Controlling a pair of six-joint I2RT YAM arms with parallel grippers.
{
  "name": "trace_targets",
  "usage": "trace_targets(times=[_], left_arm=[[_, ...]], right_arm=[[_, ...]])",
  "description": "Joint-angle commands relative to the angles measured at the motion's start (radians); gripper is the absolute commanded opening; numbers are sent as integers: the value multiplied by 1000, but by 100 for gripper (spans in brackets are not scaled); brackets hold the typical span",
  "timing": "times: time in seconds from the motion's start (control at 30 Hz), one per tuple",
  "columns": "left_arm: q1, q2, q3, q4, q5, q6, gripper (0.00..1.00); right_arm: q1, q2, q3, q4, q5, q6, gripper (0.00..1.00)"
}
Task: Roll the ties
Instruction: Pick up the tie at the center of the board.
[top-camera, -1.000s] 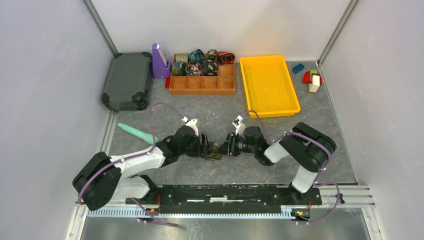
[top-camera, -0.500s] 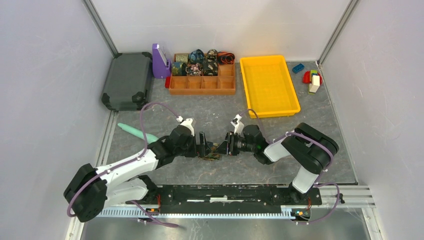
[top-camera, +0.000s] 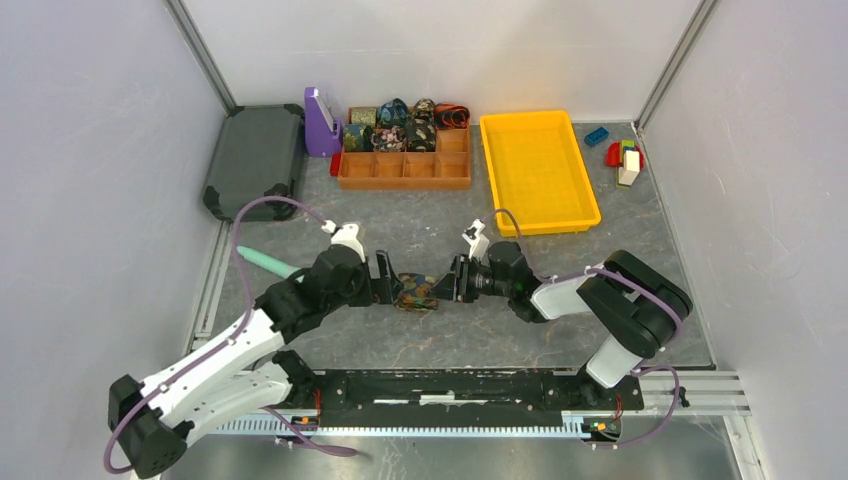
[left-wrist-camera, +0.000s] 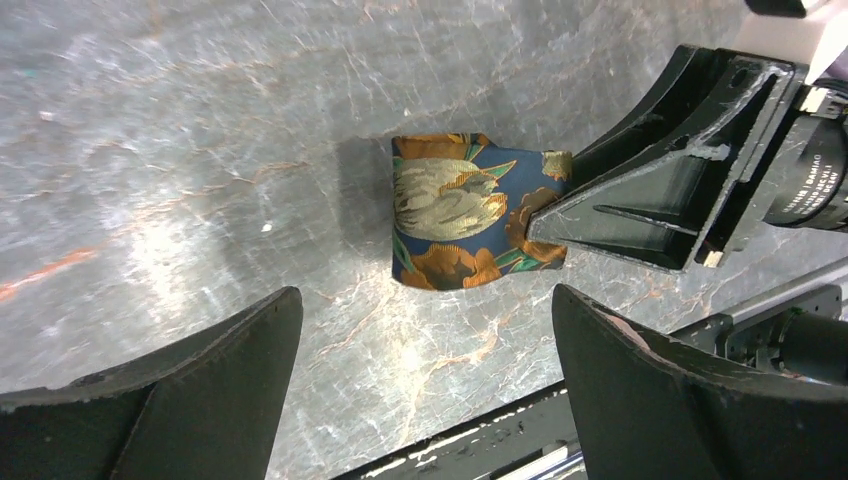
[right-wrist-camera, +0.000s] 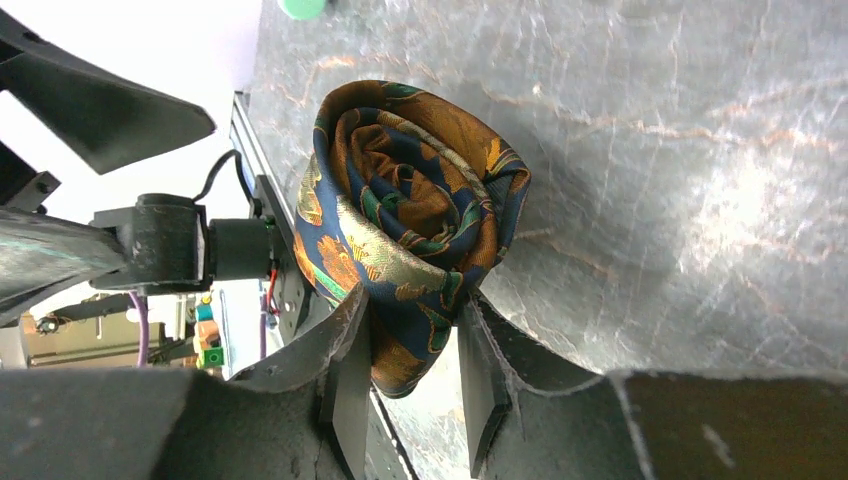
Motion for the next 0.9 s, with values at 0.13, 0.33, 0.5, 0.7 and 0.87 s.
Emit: trace_targets(times=[0.13, 0.33, 0.5, 0.7, 0.87], left_arm=[[-2, -134, 191, -320, -205, 35, 100], [-2, -192, 241, -413, -294, 69, 100], [-3, -205, 250, -461, -324, 70, 100], [-5, -223, 229, -443, -277, 68, 100], [-5, -246, 202, -412, -256, 90, 100]], right_arm=[[-48, -70, 150, -121, -19, -68, 0], [-118, -61, 314, -301, -22, -133, 0], [-181, -10, 562, -552, 24, -238, 0], [-253, 110, 846, -740, 68, -311, 0], [-311, 228, 1055, -872, 101, -371, 0]])
